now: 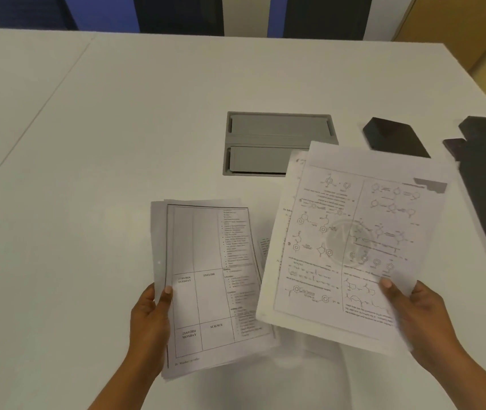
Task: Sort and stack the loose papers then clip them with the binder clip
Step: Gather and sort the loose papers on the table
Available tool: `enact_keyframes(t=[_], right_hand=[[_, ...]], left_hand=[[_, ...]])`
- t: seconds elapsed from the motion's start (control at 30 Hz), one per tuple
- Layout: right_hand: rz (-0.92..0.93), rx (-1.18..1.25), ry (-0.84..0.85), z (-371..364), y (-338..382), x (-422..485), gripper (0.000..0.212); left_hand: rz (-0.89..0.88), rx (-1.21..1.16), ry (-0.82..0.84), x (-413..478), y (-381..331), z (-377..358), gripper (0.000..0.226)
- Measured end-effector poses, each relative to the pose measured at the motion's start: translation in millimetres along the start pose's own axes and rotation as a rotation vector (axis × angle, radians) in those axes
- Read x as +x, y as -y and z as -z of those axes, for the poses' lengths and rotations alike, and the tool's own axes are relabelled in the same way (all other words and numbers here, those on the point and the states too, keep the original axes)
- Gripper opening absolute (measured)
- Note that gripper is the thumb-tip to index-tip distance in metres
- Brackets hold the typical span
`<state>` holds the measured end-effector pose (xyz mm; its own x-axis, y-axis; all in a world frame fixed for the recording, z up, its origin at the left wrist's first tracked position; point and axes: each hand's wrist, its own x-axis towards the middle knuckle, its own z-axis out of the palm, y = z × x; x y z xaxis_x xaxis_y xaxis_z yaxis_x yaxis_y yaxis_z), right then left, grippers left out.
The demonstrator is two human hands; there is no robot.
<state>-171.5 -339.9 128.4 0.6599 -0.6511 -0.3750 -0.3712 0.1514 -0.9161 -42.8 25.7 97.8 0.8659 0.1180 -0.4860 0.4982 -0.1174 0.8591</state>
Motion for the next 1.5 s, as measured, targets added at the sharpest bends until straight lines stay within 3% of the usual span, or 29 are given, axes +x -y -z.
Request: enact_keyframes(t=[0.27, 0.43, 0.57, 0.63, 0.77, 0.9, 1.13, 1.2, 1.27, 1.37, 1.43, 1.5], right_hand=[[-0.023, 0.032, 0.208, -40, 13, -19, 0.024], [-0.009, 0.012, 0.272, -66, 7, -26, 0.029], [0.024, -0.14, 0.252, -77, 1, -21, 0.049], [-0.088, -0.076, 0.311, -81, -1, -21, 0.053], [-0.131, -0.075, 0.419, -82, -2, -24, 0.028], [-0.083, -0.084, 0.345, -82, -3, -27, 0.024], [-0.028, -0.034, 0.204, -73, -11, -24, 0.017], [-0.038, 0.009, 0.132, -67, -13, -20, 0.013], [-0.032, 0.027, 0.106, -60, -14, -16, 0.029], [-0.02, -0.005, 0.088, -50, -18, -17, 0.074], [-0.011, -0.025, 0.09, -48, -22, -17, 0.072], [-0.02, -0.015, 0.081, -41, -26, -18, 0.049]], left_hand=[[0.036, -0.078, 0.11, -9, -8, -20, 0.03], [0.109, -0.177, 0.27, -22, -15, -35, 0.036], [0.112, -0.236, 0.365, -30, -23, -42, 0.025], [0.112, -0.24, 0.364, -31, -25, -45, 0.024], [0.111, -0.226, 0.316, -33, -30, -52, 0.022], [0.133, -0.195, 0.258, -33, -30, -56, 0.037], [0.01, -0.036, 0.276, -24, -12, -54, 0.024], [0.011, 0.039, 0.219, -14, -2, -54, 0.02], [0.02, 0.202, 0.098, -4, 12, -53, 0.02], [0.019, 0.562, -0.221, 8, 34, -47, 0.039], [0.039, 0.752, -0.318, 18, 48, -44, 0.063], [0.134, 0.895, -0.296, 26, 54, -50, 0.095]])
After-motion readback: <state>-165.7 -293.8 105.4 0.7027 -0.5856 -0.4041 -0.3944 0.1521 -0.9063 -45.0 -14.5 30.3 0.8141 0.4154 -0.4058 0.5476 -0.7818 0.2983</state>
